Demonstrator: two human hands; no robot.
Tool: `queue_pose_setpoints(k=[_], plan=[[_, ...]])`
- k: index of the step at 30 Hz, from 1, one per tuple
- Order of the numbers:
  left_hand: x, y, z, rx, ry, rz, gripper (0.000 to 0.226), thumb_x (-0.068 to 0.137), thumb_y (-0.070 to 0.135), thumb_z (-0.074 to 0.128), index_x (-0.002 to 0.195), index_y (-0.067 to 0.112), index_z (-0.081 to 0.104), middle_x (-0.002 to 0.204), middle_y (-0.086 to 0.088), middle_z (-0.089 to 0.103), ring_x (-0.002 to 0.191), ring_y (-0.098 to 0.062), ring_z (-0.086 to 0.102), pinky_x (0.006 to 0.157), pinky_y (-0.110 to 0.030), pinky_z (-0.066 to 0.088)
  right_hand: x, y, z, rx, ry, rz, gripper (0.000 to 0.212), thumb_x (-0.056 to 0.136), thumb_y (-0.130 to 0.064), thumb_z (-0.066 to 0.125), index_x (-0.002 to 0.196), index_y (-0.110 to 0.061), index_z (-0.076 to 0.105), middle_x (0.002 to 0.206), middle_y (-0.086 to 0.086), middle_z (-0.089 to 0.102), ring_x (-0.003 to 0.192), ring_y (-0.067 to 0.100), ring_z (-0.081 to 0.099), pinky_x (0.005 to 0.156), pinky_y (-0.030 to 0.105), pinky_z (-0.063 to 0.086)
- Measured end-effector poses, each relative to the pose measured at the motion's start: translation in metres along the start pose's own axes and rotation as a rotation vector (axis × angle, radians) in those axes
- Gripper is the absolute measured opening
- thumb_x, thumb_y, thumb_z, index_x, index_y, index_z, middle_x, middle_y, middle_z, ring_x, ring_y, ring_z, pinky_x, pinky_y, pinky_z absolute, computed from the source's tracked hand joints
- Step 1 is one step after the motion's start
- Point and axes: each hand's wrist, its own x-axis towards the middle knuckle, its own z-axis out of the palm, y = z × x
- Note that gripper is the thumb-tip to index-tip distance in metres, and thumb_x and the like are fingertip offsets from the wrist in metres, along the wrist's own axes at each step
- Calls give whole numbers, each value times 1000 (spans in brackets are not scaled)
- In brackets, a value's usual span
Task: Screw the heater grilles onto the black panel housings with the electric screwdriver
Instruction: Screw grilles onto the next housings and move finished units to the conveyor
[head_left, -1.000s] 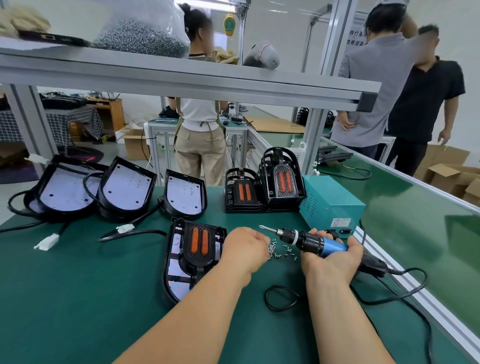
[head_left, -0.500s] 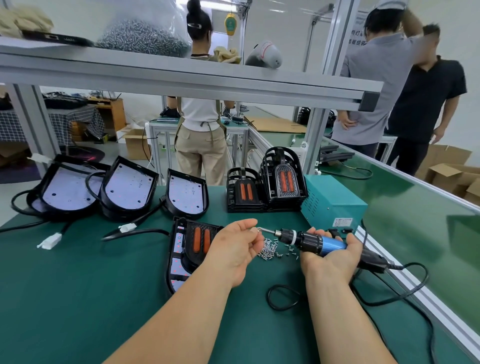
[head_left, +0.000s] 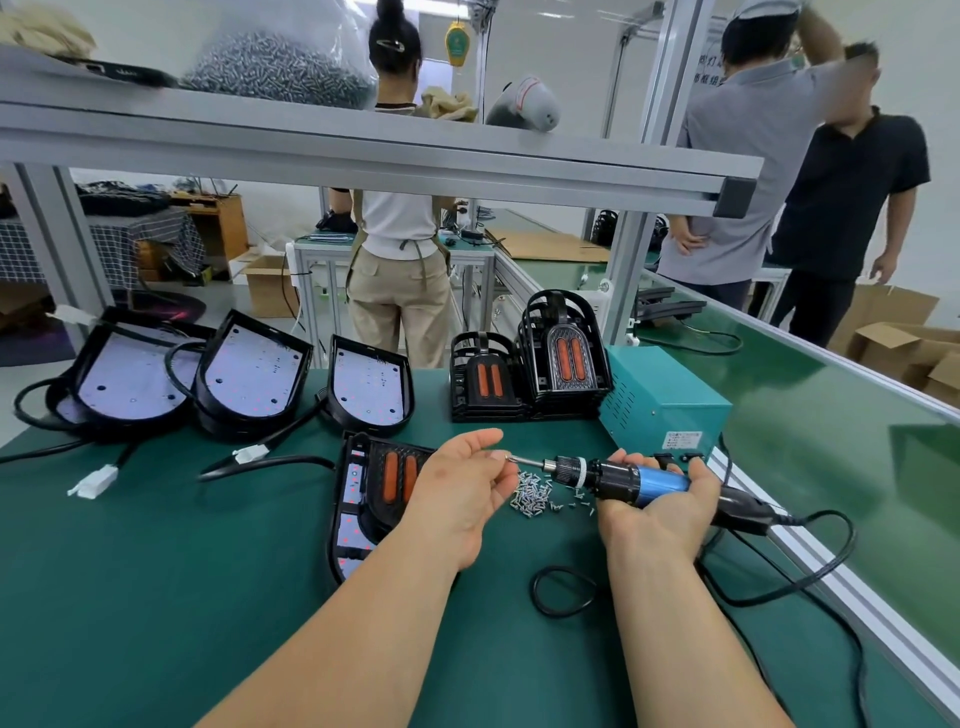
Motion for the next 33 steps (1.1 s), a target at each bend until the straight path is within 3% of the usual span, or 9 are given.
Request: queue_pose_setpoints(k=[5,13,17,20,22,23,28,33], plan=[[3,-3,-4,151,-14,61,21,97,-3,53,103,16,60,87,-4,58,76,-10,60,61,-16,53,-1,0,2,-26,5,-12,24,85,-30,69,85,-15,50,63,1,53,51,18,54,71,34,58],[6,-3,-8,338,7,104,17,96,0,57,99,16,60,77,-2,62,71,-9,62,58,-14,52,-6,0,6,-69,-49,-54,24,84,-28,69,75,-15,52,57,0,53,50,18,53,71,33,58],[5,-2,-7,351,-8,75,18,96,4,59,112,11,61,83,-3,65,73,-8,64,59,-14,52,-5,0,7,-69,-74,-61,23,85,-28,67,76,-16,49,59,0,50,53,18,49,71,31,55],[0,4,-7,454,-47,72,31,97,17,62,127,14,57,98,-6,68,86,-13,67,77,-24,59,-4,0,5,-62,-70,-48,24,85,-29,67,77,-17,49,60,0,50,52,18,49,71,32,55],[-1,16,-13,647,12,181,40,96,27,62,134,18,56,112,-7,69,104,-21,66,98,-38,53,-4,1,4,-63,-69,-43,25,86,-29,67,75,-16,49,58,-1,50,52,17,50,68,31,56],[-3,25,-19,718,61,250,40,96,29,61,134,19,57,115,-5,68,108,-24,64,101,-40,50,-4,0,4,-65,-65,-41,26,85,-29,68,74,-16,49,57,-1,51,52,17,51,68,31,56],[-11,62,-75,908,341,372,32,93,26,64,123,16,60,89,8,59,94,-27,60,88,-37,48,-3,1,3,-66,-58,-28,24,84,-30,69,79,-16,50,57,0,53,53,18,53,69,32,57],[-38,47,-114,1044,456,263,50,87,39,70,122,10,48,91,4,58,89,-23,54,77,-34,39,-3,4,1,-80,-50,-25,23,83,-30,70,82,-16,51,59,0,55,49,18,56,72,34,58]])
